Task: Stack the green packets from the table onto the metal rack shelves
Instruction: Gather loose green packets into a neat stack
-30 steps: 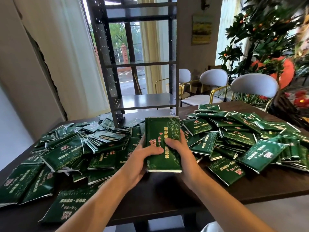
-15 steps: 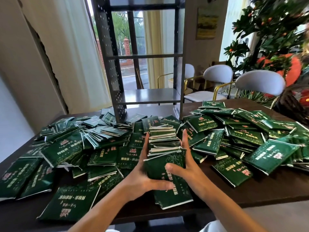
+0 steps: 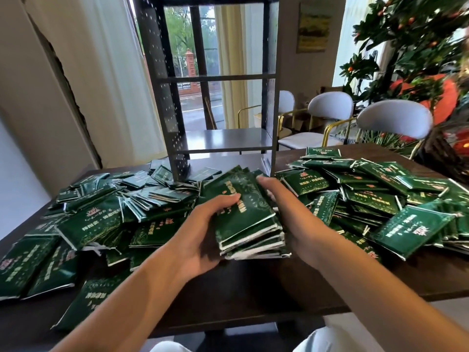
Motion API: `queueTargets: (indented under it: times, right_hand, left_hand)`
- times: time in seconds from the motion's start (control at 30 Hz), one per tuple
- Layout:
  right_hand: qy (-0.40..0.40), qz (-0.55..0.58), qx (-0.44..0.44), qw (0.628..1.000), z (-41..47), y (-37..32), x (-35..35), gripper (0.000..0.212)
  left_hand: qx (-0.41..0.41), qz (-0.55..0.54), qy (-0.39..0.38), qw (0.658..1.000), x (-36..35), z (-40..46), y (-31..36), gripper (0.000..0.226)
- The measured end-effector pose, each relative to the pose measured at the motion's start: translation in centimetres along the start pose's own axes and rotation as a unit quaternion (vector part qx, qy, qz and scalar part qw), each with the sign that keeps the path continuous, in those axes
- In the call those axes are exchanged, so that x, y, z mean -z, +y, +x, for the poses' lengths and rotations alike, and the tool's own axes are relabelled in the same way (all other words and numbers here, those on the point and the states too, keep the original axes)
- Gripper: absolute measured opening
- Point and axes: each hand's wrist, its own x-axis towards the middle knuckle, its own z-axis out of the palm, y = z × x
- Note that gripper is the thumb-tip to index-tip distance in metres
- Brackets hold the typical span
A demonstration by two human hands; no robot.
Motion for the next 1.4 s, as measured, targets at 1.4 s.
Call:
queueTargets:
  times: [1.4]
  right_hand:
    - [0.092, 0.161, -0.063, 0.981, -0.7, 2.4, -1.7, 0.051]
  left_hand:
    - [0.026, 0.06, 0.072, 0.995, -0.8, 1.5, -0.9, 0.041]
